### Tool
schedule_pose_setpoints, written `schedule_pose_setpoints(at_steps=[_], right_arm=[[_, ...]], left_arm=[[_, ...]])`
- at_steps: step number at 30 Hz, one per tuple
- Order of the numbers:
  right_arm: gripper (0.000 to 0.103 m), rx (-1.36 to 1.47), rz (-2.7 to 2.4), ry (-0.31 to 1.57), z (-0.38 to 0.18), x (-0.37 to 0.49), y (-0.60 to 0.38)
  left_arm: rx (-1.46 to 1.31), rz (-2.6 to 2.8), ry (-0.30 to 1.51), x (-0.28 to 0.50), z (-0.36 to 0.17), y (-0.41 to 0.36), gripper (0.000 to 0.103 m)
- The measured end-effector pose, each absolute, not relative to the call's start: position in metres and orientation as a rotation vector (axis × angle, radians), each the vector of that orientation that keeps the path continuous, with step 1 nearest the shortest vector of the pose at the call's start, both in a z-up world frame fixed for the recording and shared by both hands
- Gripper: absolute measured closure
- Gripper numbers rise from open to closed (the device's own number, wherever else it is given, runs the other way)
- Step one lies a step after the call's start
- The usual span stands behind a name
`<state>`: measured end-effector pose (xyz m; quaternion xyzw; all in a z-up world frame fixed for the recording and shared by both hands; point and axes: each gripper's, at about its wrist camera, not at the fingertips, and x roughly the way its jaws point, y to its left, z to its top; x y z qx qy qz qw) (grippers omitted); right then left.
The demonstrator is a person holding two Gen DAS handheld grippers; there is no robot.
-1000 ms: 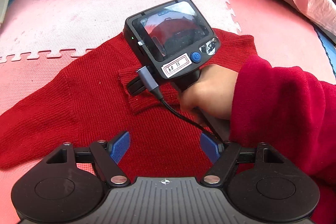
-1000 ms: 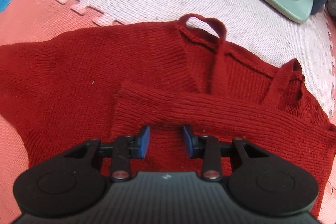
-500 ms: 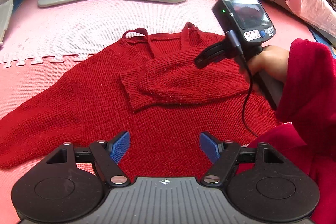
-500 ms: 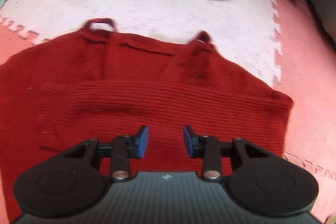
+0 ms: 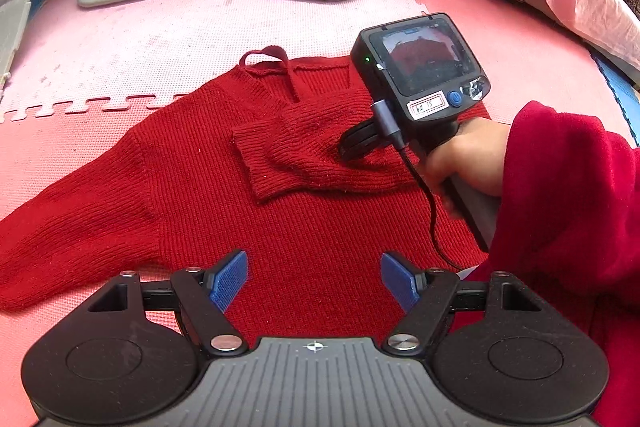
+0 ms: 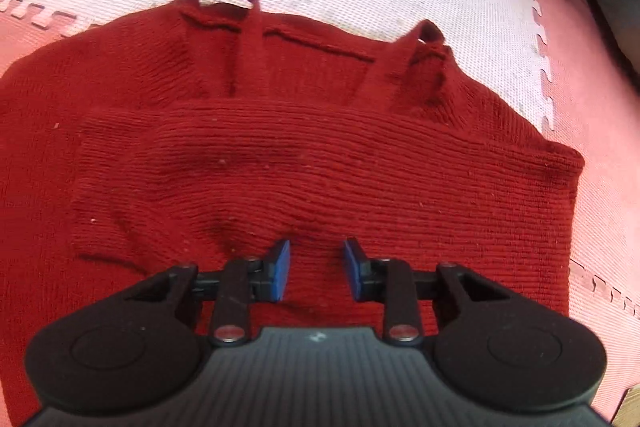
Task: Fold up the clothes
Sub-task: 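Press the open right gripper along the folded sleeve to flatten it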
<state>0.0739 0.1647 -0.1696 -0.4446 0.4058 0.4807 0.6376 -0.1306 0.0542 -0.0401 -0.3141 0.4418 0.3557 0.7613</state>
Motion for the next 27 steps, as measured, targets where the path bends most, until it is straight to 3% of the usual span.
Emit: schedule_pose_setpoints(at_steps=[7, 13, 18, 27], right_arm=[[0.081, -1.073, 1.153, 0.864, -0.162, 0.034, 0.176], [0.070, -1.047, 1.297, 0.863, -0.154, 0.018, 0.182], [0.068, -1.039, 1.295, 0.931, -0.178, 0.014, 0.191], [0.065, -1.059, 1.352, 0.954, -0.173, 0.010, 0.186]], left_arm=[[-0.701, 0.778, 0.969, -0.133, -0.047, 0.058, 0.027], [-0.717, 0.783, 0.971, -0.136, -0.050, 0.062, 0.027], [-0.727, 0.790, 0.967, -0.139, -0.052, 0.063, 0.027], [-0.729, 0.782, 0.966, -0.136, -0.052, 0.064, 0.027]])
